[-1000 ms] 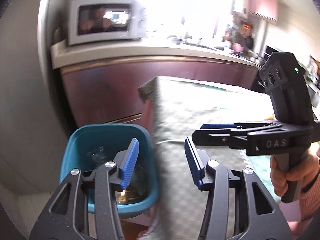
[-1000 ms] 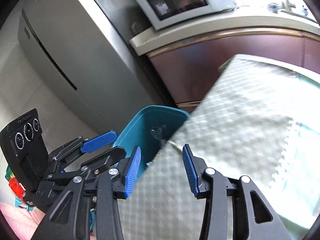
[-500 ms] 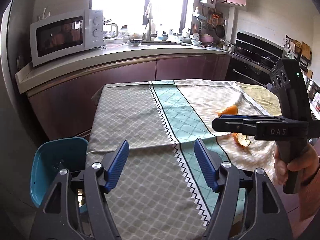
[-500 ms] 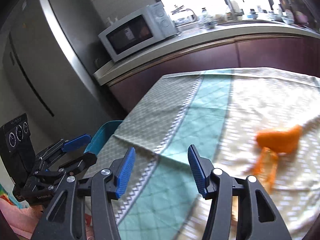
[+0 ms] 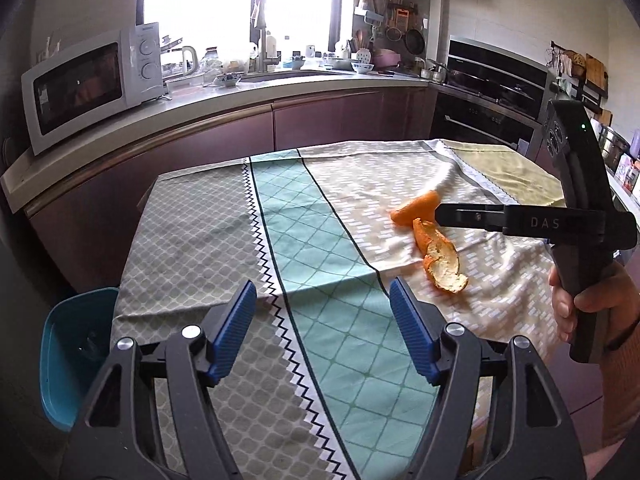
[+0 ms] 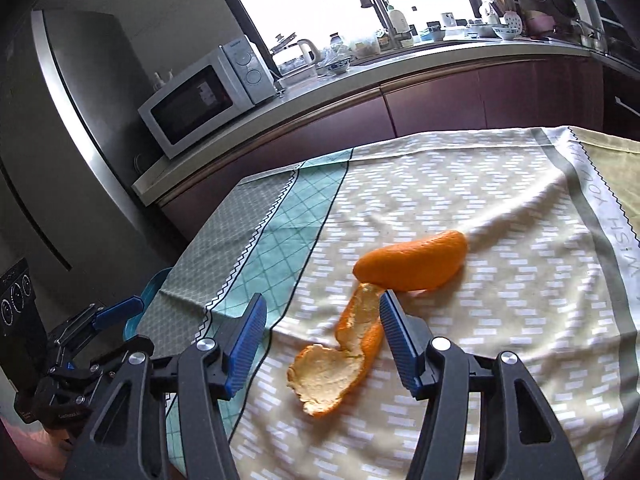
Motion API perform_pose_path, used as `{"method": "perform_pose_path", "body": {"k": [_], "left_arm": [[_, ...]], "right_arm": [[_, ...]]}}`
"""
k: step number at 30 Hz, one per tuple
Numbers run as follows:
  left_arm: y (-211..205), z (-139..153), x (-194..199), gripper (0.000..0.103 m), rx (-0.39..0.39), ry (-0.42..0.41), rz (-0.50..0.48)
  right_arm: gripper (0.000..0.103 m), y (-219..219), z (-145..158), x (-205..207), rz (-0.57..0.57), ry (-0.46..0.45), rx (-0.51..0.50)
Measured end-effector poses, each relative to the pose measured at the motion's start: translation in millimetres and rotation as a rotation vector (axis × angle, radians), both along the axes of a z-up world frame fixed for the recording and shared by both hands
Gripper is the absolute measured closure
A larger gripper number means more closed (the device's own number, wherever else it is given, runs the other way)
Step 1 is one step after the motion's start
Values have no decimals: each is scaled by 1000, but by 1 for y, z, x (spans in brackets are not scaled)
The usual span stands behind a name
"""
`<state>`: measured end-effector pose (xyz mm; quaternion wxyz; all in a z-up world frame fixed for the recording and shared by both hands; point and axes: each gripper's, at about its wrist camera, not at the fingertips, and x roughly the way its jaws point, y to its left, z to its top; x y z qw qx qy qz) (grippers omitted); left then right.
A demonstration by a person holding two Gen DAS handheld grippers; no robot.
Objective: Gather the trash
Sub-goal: 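Move both open grippers back over the table to the orange peels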
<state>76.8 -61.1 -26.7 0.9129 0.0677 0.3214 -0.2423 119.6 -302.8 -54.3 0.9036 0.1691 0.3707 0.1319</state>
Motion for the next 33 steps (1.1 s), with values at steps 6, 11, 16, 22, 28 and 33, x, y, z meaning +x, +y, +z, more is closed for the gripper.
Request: {"method": "perform_pose_path", "body": {"k": [6, 11, 16, 22, 28, 33], "left_arm": [[-21, -4, 0, 35, 20, 9, -30], [-35, -8, 0, 35, 39, 12, -48], [-45, -10, 1, 35, 52, 15, -58], [-59, -13, 8, 36, 49, 38, -84], [-82, -23, 19, 44, 27, 110, -147], [-97, -34, 30, 47, 14, 173, -171]], "right_arm": [[46, -23, -4, 1, -45, 5, -18], [45, -41, -9, 6, -82, 15, -22], [45, -52, -13, 12, -100, 23, -25], [41, -62, -17, 21, -124, 32, -42], [41, -71, -21, 33, -132, 48, -26], [41, -71, -24, 46, -112, 64, -13]]}}
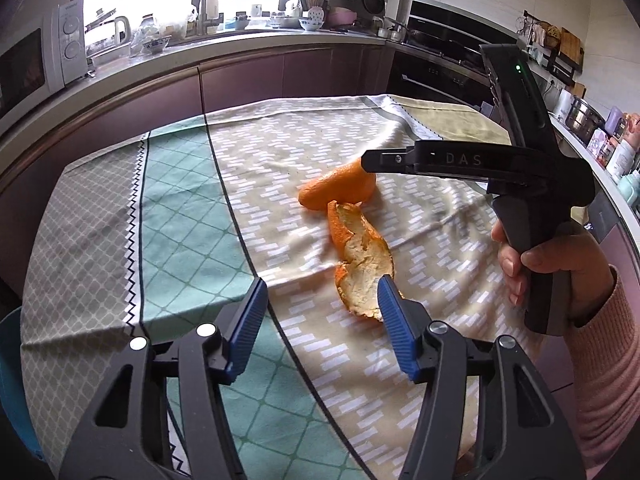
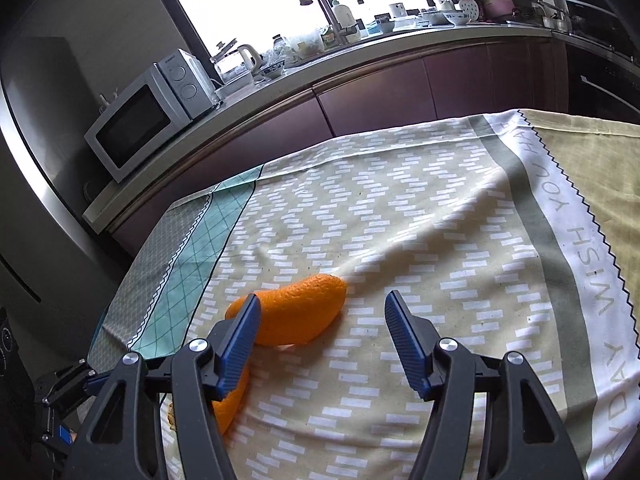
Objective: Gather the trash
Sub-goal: 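Move both open grippers back over the table to the orange peels, then close the left gripper on a thin orange peel strip while the right grasps the larger peel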
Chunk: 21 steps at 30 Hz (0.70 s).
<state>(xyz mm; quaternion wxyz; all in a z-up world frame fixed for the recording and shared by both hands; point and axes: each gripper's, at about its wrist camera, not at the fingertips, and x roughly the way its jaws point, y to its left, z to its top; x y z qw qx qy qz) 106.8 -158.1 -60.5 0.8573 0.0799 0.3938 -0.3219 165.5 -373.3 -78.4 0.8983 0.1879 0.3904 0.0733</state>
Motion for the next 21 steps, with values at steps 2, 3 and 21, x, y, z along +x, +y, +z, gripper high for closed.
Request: {"method": "perform_pose_path", "body": {"k": [2, 3, 21], "left_arm": [[-3, -4, 4, 47, 8, 10, 3], [-4, -5, 6, 47, 8, 14, -1], [-13, -17, 7, 97, -19, 74, -61]], "right_arm": [[41, 1, -2, 5, 2, 7, -6], [41, 2, -3, 8, 5, 11, 0], [72, 8, 1, -5, 82, -21, 53]]}}
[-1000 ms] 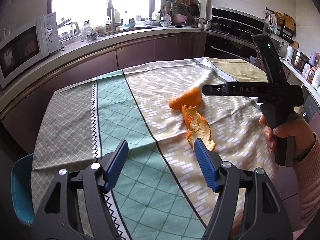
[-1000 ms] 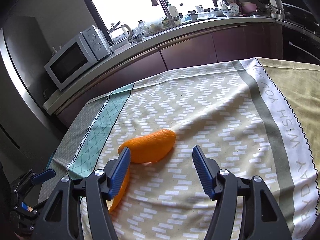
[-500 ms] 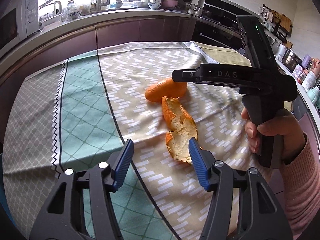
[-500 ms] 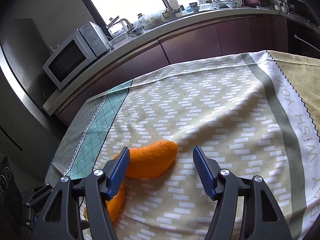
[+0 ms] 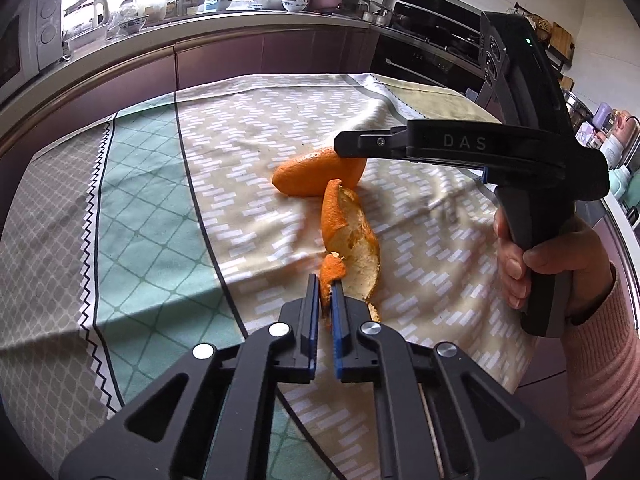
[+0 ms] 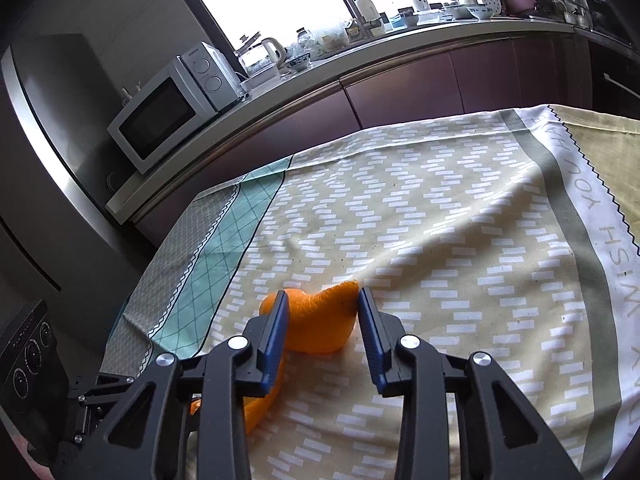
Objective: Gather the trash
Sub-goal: 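Close the left gripper on a thin orange peel strip while the right grasps the larger peel, then lift both orange peels and carry them over the blue bin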
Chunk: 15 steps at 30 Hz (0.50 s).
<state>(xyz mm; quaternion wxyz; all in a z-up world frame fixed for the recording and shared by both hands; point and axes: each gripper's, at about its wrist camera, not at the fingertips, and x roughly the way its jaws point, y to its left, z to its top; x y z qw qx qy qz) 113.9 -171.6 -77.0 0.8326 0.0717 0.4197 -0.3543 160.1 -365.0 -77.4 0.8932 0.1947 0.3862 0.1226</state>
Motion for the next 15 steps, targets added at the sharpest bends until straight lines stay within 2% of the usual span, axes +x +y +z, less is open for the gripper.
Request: {"method": "perform_pose_path", "body": {"k": [7, 15], "left_arm": [[21, 12, -5, 98, -26, -22, 24], [56, 27, -15, 98, -42, -62, 66]], "right_arm": [[80, -2, 7, -15, -5, -21, 50], [81, 5, 17, -30, 2, -54, 108]]}}
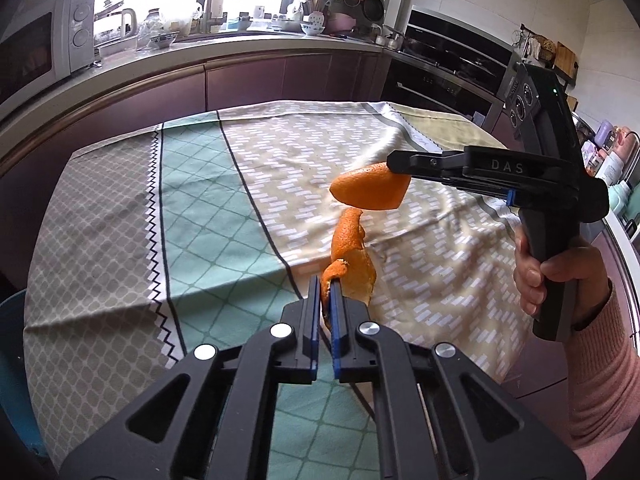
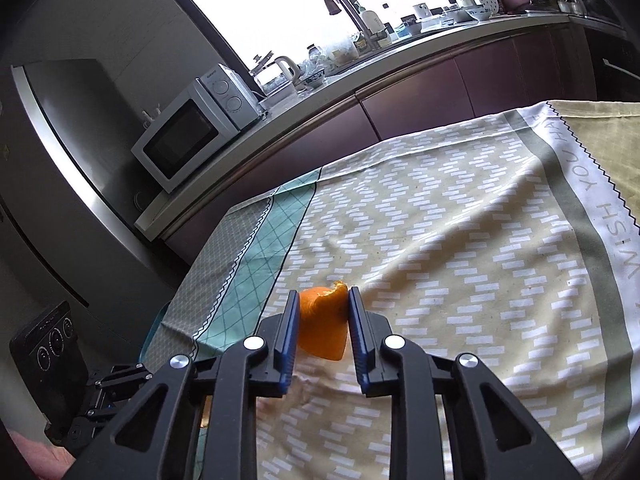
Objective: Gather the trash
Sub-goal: 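Lift both orange peels and carry them over the blue bin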
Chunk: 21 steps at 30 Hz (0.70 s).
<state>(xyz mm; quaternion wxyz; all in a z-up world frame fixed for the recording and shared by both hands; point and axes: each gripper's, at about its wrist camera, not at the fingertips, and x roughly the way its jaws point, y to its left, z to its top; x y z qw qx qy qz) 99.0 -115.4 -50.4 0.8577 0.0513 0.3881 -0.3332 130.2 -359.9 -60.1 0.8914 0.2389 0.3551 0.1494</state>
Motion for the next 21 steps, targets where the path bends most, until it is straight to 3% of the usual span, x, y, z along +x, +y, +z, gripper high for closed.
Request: {"method": "perform_pose_path", "body": {"k": [21], "left_arm": [[94, 24, -33, 98, 36, -103, 146]], "right_arm": [[81, 76, 22, -8, 140, -55, 58]]}}
